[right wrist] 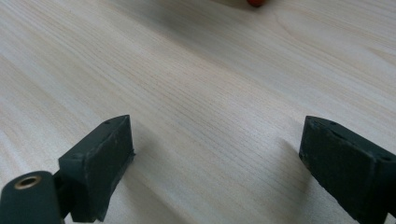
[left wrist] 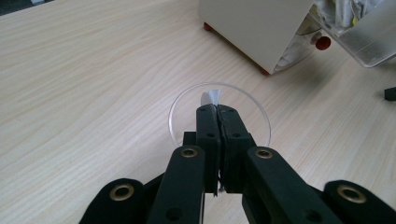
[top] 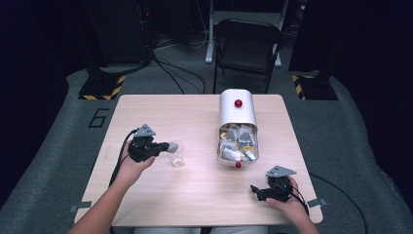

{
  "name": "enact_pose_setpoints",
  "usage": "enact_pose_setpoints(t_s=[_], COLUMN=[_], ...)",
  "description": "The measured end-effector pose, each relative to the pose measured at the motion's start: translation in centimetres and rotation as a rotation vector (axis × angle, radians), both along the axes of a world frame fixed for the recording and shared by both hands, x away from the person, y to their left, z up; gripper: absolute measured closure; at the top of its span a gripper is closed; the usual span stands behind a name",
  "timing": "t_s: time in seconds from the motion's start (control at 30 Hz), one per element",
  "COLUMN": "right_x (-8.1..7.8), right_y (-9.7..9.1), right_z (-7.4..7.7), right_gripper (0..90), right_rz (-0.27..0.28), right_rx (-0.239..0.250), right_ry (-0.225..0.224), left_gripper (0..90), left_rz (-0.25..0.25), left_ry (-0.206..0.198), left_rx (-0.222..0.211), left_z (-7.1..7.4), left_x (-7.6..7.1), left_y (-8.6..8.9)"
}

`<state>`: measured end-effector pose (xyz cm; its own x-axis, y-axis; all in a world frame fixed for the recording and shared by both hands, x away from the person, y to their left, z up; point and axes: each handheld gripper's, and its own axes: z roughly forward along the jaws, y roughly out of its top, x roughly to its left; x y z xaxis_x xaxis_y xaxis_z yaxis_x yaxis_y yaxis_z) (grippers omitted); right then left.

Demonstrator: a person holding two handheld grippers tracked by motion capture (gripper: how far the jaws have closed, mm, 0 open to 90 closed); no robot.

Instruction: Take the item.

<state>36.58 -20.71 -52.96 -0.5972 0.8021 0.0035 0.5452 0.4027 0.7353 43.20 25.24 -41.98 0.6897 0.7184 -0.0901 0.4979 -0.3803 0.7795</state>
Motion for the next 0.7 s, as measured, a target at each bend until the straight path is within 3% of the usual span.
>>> enact_pose_setpoints(t_s=[0.43,0.7], right_x=[0.0,0.0], right_y=[0.0,0.0], right_z=[0.0,0.0], right_gripper=[9.3,9.3], right_rz=[0.0,0.0], right_rx=[0.0,0.0], right_ry=[0.0,-0.001], left_gripper=[88.0,82.2], left_rz=[-0.006,0.007], left_ry=[0.015,0.017], left_rx=[0.022,0.021], left_z=[-0.5,-0.51], left_x=[0.34,0.36], left_y=[-0.53,-0.46])
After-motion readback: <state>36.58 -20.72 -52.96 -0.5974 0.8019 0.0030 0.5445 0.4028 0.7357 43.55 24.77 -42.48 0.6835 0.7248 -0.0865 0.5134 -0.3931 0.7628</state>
